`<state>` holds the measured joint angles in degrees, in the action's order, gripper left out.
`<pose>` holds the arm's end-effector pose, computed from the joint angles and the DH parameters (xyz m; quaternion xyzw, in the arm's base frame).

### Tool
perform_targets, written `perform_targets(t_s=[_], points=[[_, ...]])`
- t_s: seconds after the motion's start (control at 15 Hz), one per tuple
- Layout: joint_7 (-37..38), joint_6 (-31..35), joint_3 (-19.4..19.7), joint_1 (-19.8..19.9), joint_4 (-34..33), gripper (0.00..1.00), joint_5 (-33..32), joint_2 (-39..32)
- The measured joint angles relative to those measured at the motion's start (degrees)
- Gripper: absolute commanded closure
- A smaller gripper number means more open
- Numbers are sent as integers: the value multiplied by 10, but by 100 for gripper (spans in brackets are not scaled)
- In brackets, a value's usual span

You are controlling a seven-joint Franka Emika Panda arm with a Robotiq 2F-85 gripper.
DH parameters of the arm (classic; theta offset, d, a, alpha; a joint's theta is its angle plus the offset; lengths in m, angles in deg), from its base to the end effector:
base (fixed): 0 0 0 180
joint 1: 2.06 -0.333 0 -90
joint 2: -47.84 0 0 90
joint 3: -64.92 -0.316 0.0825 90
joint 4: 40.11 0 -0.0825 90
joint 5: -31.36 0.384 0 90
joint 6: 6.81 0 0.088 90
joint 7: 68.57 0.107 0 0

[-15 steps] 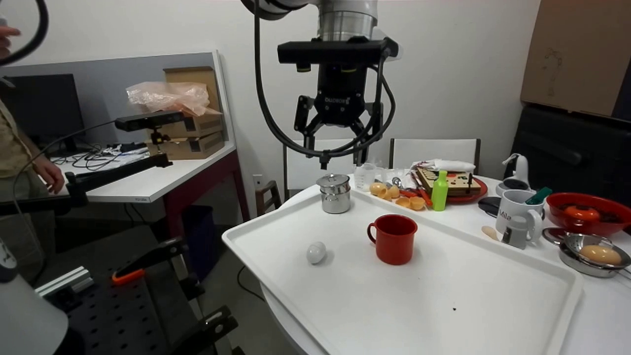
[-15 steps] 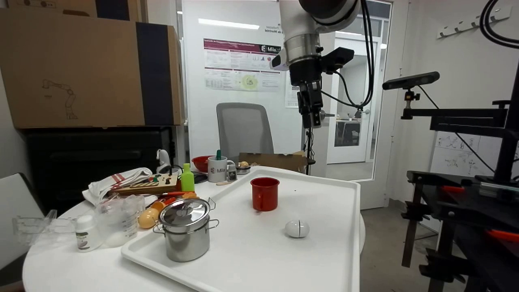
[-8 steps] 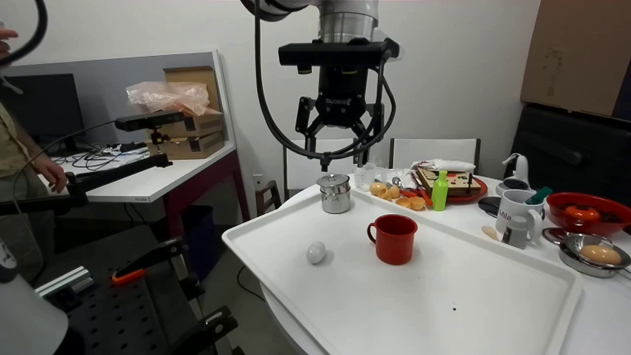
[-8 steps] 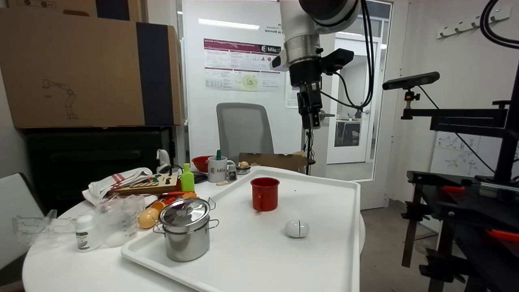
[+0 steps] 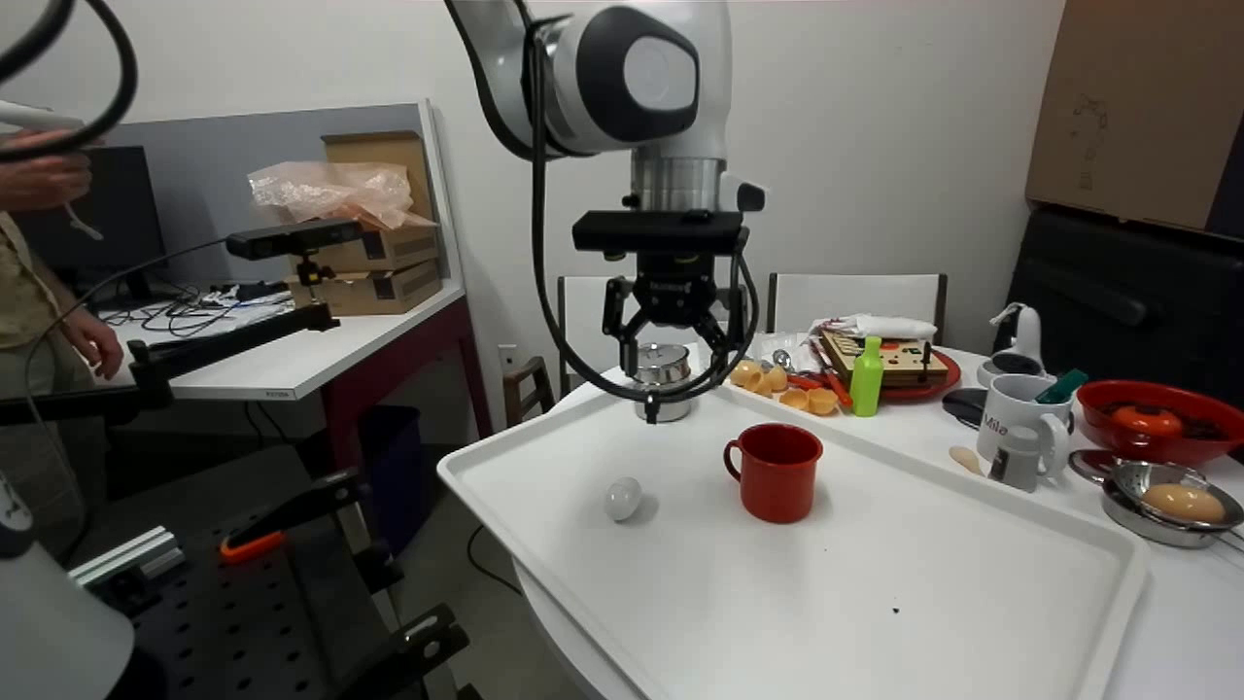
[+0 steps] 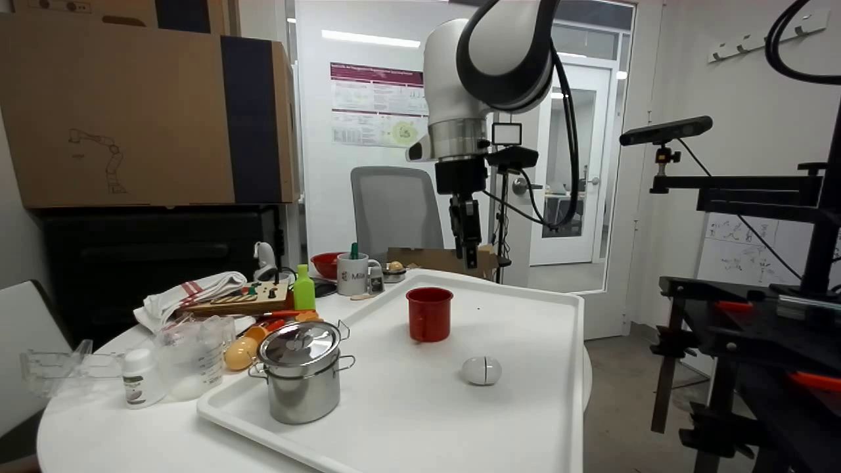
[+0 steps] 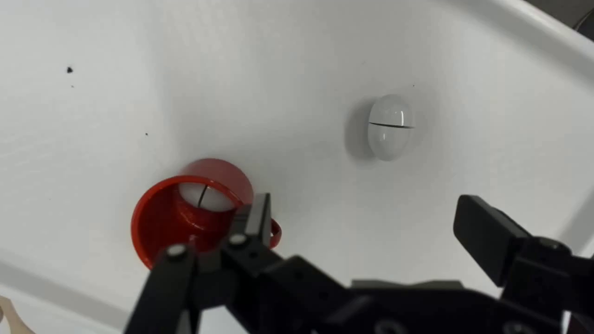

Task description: Put the timer in the red cup

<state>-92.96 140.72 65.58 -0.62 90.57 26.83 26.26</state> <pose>0.5232 -0.0181 0.1811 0.9728 0.2268 -0.0452 0.0119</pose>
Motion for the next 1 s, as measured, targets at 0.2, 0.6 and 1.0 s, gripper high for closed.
perform_targets(t_s=[0.2, 0.6, 1.0], points=[[43, 17, 0, -11, -25, 0, -28, -60], [87, 28, 8, -21, -63, 0, -62, -145], [88, 27, 9, -20, -82, 0, -64, -171]])
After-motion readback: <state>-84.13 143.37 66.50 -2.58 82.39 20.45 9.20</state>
